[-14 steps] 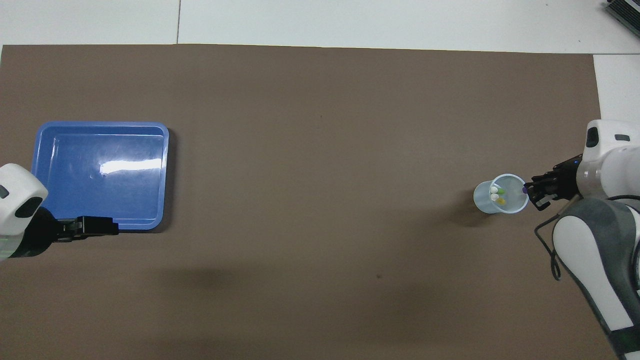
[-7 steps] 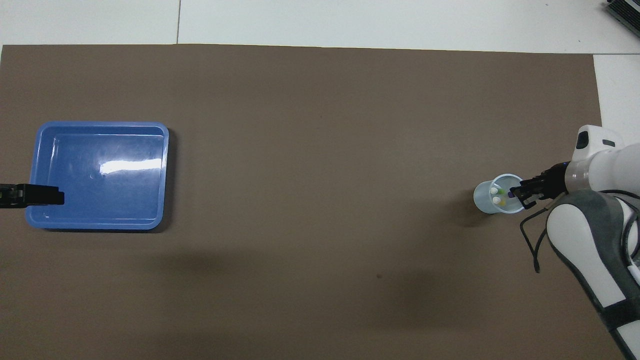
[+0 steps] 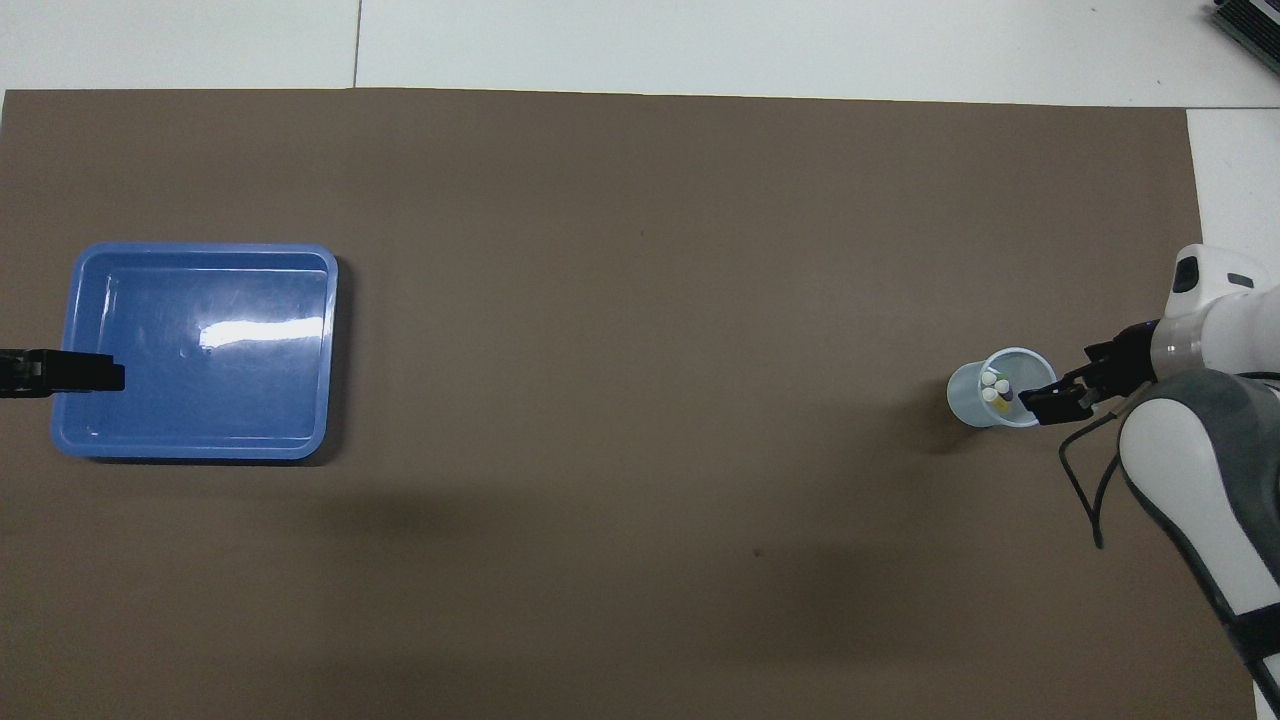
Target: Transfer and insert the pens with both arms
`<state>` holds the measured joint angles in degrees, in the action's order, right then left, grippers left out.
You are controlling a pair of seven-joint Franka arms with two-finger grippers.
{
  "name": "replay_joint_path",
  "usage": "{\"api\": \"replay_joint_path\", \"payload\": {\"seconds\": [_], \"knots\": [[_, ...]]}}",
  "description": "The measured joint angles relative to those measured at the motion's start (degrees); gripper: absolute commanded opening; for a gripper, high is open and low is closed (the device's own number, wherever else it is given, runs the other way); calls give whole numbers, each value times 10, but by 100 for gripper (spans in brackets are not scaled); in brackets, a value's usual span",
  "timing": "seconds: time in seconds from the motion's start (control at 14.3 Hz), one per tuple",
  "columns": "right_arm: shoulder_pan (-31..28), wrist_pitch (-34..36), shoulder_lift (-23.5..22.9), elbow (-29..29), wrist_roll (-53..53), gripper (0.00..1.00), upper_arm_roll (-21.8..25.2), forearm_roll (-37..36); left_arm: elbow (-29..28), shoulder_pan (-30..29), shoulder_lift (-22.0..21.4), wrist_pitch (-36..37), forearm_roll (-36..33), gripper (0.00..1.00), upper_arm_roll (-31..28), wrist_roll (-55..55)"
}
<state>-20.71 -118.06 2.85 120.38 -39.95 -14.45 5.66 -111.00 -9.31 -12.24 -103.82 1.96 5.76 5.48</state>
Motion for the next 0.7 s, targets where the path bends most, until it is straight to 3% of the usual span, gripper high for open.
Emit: {"api": "replay_joint_path", "payload": {"seconds": [0.42,0.7], "knots": [[1,158,34,-83,33,100,-8,0,7,0,3,-1,0,100,1,0],[29,178,41,-82,63,100,-17,-6,8,1,4,-1,0,100,2,0]]}}
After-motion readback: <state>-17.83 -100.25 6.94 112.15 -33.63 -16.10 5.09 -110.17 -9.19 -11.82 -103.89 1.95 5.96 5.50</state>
